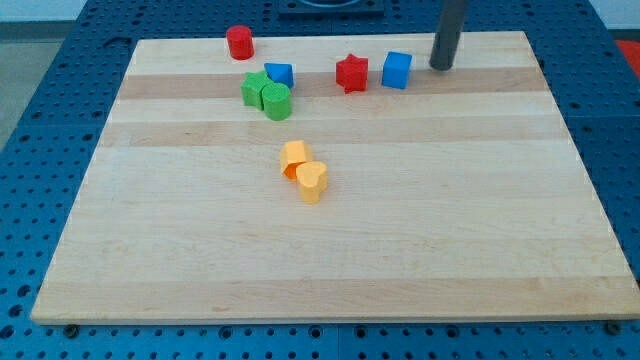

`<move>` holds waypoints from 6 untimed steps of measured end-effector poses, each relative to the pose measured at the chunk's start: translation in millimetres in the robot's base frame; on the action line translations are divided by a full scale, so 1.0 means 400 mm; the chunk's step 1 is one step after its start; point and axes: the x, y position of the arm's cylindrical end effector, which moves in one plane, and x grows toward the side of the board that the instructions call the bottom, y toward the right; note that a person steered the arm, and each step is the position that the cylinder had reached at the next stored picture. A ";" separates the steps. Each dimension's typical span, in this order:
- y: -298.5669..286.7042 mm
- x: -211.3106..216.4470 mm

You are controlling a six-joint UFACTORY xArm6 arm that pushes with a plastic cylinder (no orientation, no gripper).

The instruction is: Slide the blue cube along with red star towards the top center

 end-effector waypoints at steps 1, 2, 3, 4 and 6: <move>-0.098 -0.022; -0.169 -0.033; -0.204 -0.009; -0.232 0.027; -0.275 0.083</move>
